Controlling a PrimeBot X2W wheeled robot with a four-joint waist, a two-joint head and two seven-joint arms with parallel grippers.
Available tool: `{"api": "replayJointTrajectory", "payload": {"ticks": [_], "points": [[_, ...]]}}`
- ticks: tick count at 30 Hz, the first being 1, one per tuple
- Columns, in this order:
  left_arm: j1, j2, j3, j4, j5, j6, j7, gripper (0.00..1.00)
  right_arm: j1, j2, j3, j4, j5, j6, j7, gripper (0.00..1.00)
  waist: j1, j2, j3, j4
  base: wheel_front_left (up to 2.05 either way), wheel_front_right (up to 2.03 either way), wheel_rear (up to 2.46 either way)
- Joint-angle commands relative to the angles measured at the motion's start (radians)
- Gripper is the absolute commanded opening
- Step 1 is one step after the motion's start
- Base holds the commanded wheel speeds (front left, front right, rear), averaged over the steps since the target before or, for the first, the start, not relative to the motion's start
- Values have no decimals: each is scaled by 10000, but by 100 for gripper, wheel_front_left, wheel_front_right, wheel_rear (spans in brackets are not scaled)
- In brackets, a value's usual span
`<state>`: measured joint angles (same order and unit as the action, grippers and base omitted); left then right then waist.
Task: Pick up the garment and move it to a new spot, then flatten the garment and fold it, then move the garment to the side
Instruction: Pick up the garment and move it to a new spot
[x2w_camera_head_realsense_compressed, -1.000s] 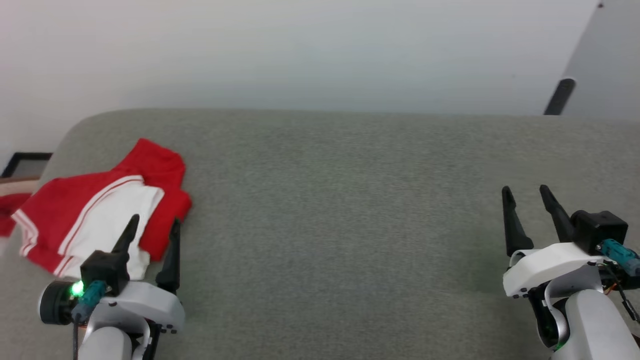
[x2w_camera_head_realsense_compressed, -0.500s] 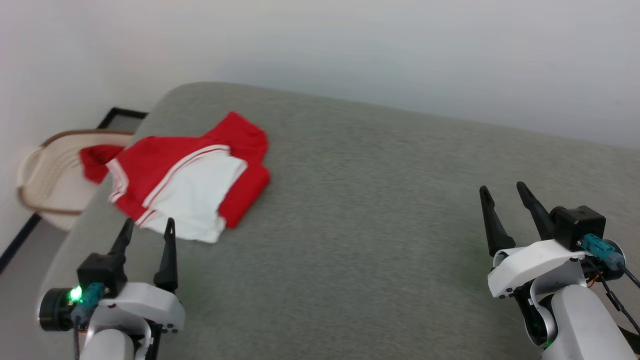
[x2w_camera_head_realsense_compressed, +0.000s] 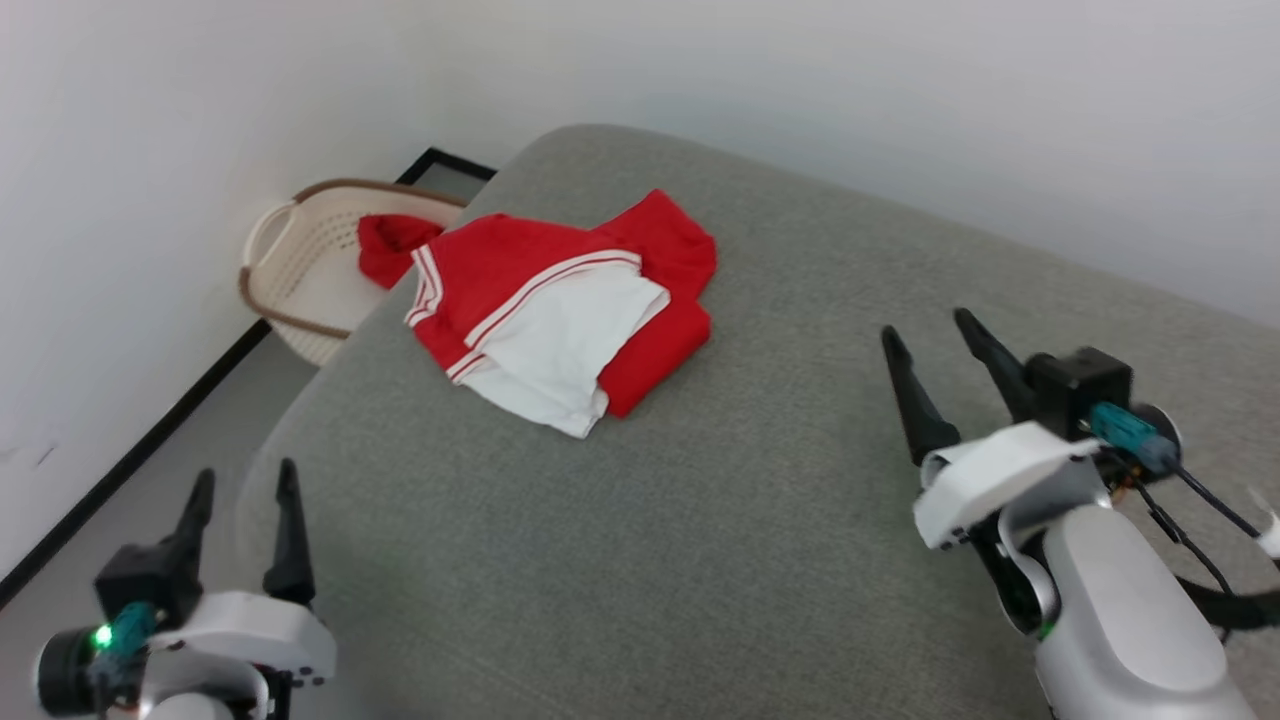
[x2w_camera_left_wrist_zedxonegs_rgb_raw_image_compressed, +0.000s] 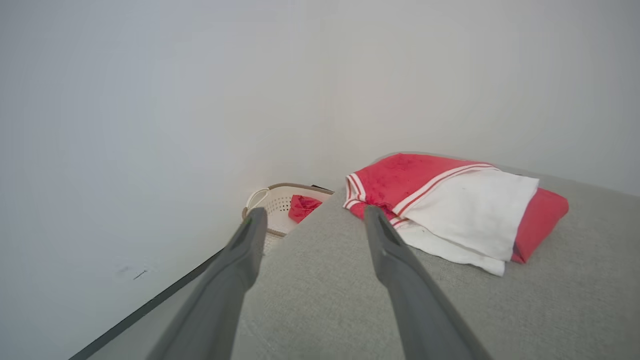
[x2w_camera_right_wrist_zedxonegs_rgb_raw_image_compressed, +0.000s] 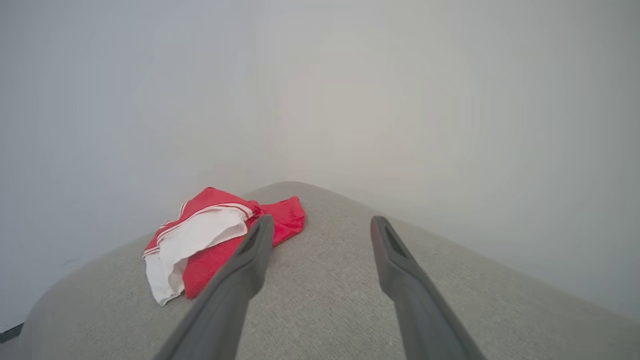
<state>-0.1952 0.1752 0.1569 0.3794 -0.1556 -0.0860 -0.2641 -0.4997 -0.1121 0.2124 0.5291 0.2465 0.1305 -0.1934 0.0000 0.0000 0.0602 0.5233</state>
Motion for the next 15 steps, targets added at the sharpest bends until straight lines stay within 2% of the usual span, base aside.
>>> {"api": "replayJointTrajectory", "payload": {"ticks": [1,7,15], "points": [[121,-56,130,-105,-56,81,-3,100,-203,-2,195,149,132,4,-35,100,0,0,314,323,0,0,0],[509,-228,659,-492,-190,118,-3,100,-945,24,1003,910,467,4,-240,100,0,0,393,369,-5,-5,-5],[196,-398,507,-413,-168,-141,-3,100,-1127,-177,1300,1403,906,4,-548,100,0,0,342,284,-2,-2,-2]]}}
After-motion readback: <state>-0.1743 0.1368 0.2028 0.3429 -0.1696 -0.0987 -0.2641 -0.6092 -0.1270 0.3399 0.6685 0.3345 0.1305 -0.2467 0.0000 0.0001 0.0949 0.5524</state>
